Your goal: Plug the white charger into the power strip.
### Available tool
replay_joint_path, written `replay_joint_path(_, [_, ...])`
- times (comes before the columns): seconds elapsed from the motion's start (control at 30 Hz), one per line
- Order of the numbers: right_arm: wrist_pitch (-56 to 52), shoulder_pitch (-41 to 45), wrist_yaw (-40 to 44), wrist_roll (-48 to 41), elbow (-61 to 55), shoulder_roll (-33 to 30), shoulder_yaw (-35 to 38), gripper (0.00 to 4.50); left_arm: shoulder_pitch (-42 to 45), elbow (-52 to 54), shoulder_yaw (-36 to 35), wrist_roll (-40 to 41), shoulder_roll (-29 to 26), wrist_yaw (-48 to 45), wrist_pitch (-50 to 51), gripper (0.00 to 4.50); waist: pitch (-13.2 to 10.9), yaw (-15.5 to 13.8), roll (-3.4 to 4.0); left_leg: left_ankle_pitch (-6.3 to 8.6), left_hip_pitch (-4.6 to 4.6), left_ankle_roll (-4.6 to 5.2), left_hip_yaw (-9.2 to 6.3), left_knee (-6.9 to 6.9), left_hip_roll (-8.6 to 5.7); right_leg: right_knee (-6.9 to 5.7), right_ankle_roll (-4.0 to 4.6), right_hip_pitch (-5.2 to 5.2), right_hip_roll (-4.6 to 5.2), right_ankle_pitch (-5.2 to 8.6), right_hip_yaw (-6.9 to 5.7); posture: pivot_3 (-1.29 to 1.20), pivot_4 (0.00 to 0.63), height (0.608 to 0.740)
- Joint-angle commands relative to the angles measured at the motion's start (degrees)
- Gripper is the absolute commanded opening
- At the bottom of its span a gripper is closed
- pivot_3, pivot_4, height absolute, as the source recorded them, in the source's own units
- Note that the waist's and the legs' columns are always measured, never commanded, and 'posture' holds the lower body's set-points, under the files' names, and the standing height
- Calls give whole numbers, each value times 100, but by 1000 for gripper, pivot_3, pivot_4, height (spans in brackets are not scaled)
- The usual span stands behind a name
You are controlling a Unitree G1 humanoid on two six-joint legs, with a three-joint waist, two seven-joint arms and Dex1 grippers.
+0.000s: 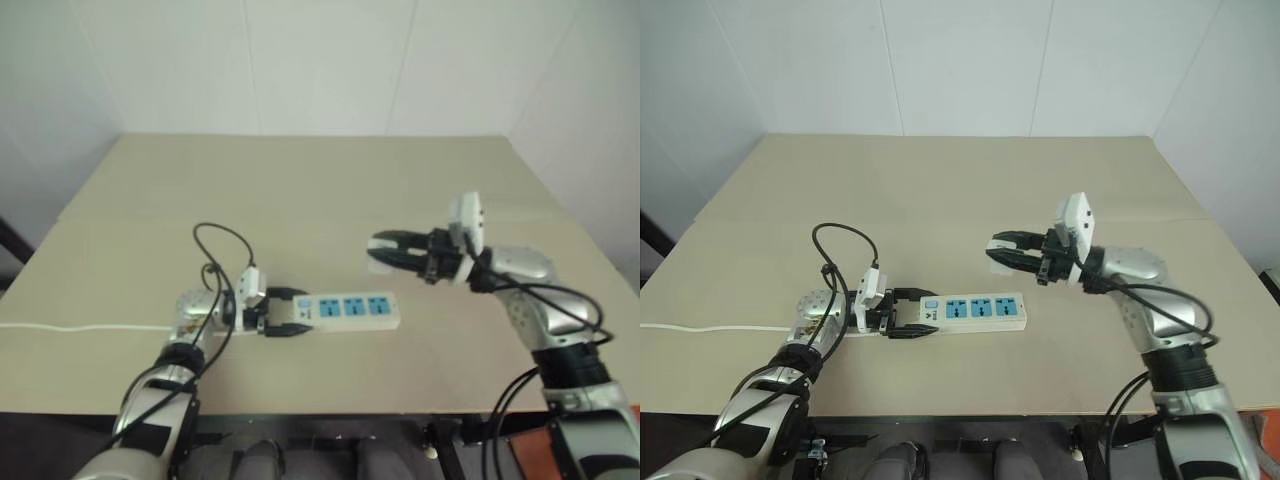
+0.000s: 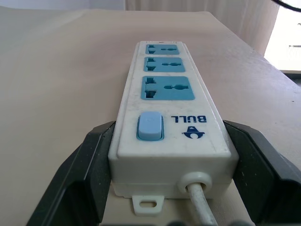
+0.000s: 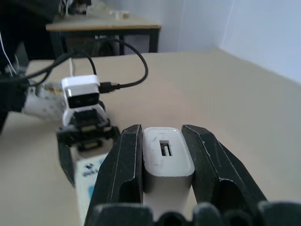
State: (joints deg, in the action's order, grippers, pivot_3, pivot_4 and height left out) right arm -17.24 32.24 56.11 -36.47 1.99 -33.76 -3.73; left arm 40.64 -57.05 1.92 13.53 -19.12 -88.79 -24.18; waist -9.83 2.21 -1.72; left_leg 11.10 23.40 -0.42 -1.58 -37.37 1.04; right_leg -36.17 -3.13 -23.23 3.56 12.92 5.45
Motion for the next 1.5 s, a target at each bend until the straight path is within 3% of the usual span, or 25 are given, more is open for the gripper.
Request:
replay_joint_path(0.03, [-163, -11, -197, -134, -273, 320, 222, 1121, 147, -46, 3, -5, 29, -299, -31, 3244, 0, 2, 0, 0, 0, 0, 0, 0, 1, 0, -2, 0, -1, 0, 0, 0, 150, 740])
replay_joint_path(0.4, [533, 76, 917, 534, 387, 981, -313, 1121, 151, -18, 236, 153, -149, -370, 121, 3244, 0, 29, 0, 0, 2, 0, -1, 0, 3, 2, -21, -2, -5, 11, -3, 0, 150, 740])
replay_joint_path(0.73, [1524, 246, 1219, 1329, 1341, 1490, -484, 1121, 188, -45, 399, 250, -187, -370, 104, 3244, 0, 29, 0, 0, 3, 0, -2, 0, 3, 2, -20, -3, -5, 10, -4, 0, 150, 740])
replay_joint_path(1.1, [1893, 518, 1580, 1587, 2000, 1553, -478, 1121, 274, -131, 417, 278, -161, -370, 148, 3244, 0, 28, 0, 0, 4, 0, -3, 1, 3, 2, -19, -3, -5, 10, -5, 0, 150, 740])
replay_joint_path(1.5, [2012, 267, 1753, 1538, 2063, 1541, -377, 1121, 306, -159, 389, 308, -162, -370, 180, 3244, 0, 24, 0, 0, 3, 0, -3, 1, 3, 2, -19, -3, -5, 10, -6, 0, 150, 740])
